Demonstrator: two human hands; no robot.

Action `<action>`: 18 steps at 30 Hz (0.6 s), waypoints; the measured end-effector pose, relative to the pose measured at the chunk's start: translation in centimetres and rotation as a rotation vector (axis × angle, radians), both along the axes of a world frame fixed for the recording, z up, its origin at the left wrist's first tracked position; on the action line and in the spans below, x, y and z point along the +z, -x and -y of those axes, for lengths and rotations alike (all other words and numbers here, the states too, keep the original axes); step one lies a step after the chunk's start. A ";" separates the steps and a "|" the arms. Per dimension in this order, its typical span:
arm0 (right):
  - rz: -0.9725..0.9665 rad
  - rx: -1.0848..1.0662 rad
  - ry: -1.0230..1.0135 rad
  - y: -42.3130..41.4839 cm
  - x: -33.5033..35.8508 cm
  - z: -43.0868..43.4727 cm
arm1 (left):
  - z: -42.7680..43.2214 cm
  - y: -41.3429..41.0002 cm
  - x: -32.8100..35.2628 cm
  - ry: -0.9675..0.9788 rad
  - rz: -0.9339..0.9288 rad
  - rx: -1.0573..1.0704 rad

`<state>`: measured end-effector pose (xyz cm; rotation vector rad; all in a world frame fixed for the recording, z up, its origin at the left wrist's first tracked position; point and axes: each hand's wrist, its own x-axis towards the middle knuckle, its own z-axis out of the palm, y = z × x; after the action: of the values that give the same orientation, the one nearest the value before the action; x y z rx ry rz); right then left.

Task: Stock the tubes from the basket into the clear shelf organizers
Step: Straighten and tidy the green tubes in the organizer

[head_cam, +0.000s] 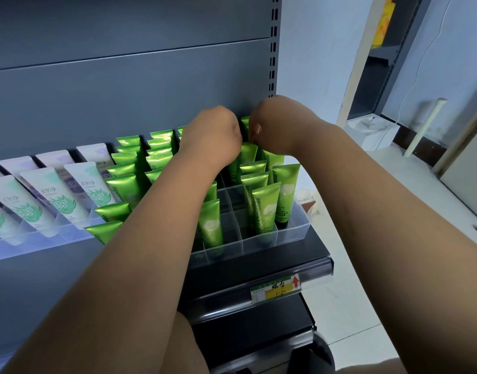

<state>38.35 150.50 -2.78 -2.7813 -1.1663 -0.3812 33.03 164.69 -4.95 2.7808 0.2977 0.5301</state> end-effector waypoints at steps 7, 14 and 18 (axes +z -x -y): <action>-0.040 0.020 -0.022 -0.1 0.1 0.0 | -0.5 0.6 0.5 0.061 0.003 0.011; -0.082 0.001 -0.198 -1.2 0.3 -0.3 | -2.2 0.3 2.4 -0.036 0.049 0.040; -0.047 -0.009 -0.200 -2.2 0.2 -1.5 | -2.5 -0.9 3.5 -0.182 -0.029 -0.040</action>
<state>40.51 152.04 -2.55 -2.6101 -1.0439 -0.4063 33.90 167.18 -1.49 2.9653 0.2095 0.5326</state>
